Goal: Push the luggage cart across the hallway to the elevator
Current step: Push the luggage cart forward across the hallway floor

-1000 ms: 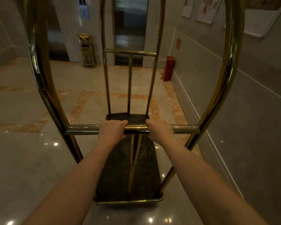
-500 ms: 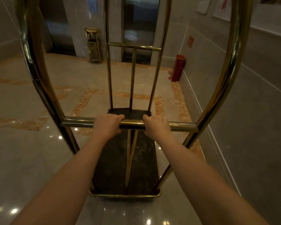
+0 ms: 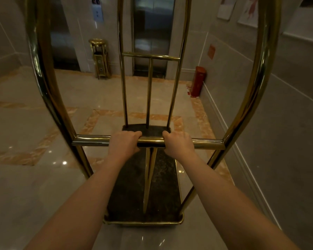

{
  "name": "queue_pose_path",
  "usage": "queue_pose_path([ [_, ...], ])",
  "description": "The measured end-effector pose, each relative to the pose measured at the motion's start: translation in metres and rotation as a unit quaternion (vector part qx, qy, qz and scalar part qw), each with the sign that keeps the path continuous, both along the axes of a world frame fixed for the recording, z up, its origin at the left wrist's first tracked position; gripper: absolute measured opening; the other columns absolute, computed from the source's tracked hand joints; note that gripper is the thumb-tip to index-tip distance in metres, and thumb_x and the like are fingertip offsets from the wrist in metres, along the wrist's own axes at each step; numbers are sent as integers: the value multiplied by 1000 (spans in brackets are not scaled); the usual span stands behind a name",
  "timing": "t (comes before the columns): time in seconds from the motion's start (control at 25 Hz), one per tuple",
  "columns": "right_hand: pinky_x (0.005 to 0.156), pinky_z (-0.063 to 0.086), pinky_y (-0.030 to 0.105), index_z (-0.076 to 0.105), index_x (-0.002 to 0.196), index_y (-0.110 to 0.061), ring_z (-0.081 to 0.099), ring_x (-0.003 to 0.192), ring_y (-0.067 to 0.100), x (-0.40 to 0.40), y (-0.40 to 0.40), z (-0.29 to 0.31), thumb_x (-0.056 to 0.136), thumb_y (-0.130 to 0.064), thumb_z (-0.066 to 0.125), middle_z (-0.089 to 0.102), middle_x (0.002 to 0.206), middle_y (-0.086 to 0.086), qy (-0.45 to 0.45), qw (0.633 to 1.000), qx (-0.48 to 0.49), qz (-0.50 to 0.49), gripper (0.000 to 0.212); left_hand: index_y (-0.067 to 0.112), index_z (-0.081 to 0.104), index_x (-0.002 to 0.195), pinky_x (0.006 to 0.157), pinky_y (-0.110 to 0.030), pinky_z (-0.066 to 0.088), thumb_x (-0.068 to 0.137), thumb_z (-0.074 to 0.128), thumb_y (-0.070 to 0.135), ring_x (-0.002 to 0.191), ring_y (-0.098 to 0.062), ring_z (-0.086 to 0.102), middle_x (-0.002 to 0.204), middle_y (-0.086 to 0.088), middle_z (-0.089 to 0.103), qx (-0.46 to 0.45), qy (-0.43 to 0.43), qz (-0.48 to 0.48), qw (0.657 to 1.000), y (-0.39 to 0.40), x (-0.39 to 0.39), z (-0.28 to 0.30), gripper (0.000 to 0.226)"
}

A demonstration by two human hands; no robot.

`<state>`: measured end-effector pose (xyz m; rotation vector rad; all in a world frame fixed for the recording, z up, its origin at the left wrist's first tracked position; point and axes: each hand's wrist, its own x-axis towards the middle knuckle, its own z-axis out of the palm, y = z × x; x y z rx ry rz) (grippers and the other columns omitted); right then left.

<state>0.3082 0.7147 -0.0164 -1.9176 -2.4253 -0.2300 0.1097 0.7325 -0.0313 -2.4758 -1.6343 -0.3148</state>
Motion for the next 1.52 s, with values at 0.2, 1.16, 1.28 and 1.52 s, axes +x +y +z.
queue_pose_path([
  [0.2, 61, 39, 33, 53, 115, -19, 49, 68, 18, 5, 64, 5, 90, -26, 64, 60, 86, 1, -9, 1000, -3, -14, 28, 29, 58, 91, 60, -27, 36, 82, 70, 39, 60, -9, 45, 69, 9, 51, 8, 5, 9, 1000, 69, 10, -2, 18],
  [1.16, 58, 41, 33, 54, 111, -20, 49, 61, 17, 51, 376, 0, 91, -34, 63, 53, 74, -3, -26, 999, 28, -4, 26, 27, 60, 87, 76, -39, 50, 77, 75, 40, 73, -18, 60, 78, 3, 63, 14, 2, 67, 998, 381, 62, -3, 23],
  [1.28, 57, 47, 33, 54, 110, -20, 52, 61, 17, 56, 418, -1, 91, -34, 63, 55, 73, -3, -20, 1000, 21, -6, 26, 27, 59, 86, 74, -39, 50, 76, 76, 39, 72, -17, 60, 76, 4, 62, 13, 3, 60, 998, 423, 67, -3, 23],
  [1.52, 57, 46, 33, 55, 110, -18, 50, 61, 18, 67, 501, 1, 91, -34, 63, 49, 72, -3, -30, 999, 30, -18, 26, 28, 59, 91, 74, -34, 43, 78, 73, 39, 75, -17, 60, 78, 5, 62, 16, 19, 60, 998, 510, 81, -3, 22],
])
